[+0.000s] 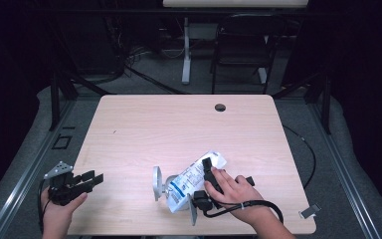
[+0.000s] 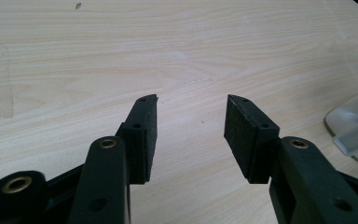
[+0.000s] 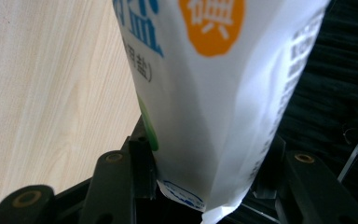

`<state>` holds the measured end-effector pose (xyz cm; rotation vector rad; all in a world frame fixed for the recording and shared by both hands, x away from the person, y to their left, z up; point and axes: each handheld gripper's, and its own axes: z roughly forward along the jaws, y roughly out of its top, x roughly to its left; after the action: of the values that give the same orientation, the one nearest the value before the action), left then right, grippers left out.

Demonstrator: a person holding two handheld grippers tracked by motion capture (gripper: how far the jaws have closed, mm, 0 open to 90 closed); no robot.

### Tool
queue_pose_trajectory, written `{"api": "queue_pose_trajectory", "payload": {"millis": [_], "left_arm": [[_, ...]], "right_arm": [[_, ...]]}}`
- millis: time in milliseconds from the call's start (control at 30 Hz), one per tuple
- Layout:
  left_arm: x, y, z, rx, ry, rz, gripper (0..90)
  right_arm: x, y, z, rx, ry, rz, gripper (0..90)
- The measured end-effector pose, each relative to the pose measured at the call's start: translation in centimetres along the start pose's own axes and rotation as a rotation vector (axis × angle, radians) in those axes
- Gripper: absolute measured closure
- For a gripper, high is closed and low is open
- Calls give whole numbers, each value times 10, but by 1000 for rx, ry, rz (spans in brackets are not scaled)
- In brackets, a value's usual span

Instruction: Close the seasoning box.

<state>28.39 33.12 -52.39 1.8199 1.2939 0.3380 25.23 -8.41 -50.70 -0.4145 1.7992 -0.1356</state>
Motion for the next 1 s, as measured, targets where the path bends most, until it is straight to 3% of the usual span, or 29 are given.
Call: {"api": "queue_pose_trajectory", "payload": {"millis": [1000], "left_arm": [[1, -1, 1, -1, 2, -9, 548]], "right_arm": [[0, 0, -1, -3, 7, 6, 561]]}}
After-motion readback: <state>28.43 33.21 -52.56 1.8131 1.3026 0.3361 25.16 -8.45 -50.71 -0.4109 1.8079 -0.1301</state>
